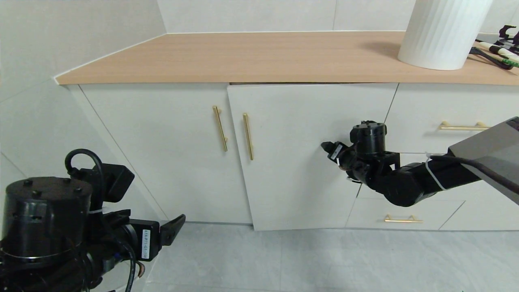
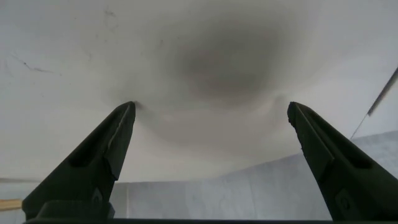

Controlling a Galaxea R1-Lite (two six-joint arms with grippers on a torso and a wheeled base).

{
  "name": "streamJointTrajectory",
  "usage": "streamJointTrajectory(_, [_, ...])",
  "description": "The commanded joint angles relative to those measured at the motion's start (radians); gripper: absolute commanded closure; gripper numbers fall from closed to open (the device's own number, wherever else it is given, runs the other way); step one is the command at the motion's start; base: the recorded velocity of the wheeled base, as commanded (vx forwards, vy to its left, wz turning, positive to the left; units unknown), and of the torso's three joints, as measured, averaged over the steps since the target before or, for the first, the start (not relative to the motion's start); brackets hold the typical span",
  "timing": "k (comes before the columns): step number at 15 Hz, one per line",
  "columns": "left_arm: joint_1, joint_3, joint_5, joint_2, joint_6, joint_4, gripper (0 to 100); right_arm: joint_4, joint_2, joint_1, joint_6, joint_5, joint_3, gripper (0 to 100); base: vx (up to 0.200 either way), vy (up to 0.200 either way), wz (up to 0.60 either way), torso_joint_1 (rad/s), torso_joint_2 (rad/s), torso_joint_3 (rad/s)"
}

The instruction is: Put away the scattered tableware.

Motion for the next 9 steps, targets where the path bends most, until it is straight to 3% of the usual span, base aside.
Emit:
streamJointTrajectory(1, [0.0,0.0,0.0,0.0,-0.002,-0.001,0,0.004,0.029,-0.01,-0.002,-0.033,-0.035,0,0.0,0.0,0.0,0.0,0.0,0.0])
streamJointTrajectory(6, [-0.002,0.0,0.0,0.0,0.0,-0.001,0,0.006,0.043,-0.025,-0.002,-0.068,-0.069,0,0.0,0.0,0.0,0.0,0.0,0.0])
streamJointTrajectory(9, [0.0,-0.001,-0.001,-0.003,-0.002,-0.001,0,0.006,-0.022,-0.021,-0.002,-0.047,-0.013,0,0.0,0.0,0.0,0.0,0.0,0.0])
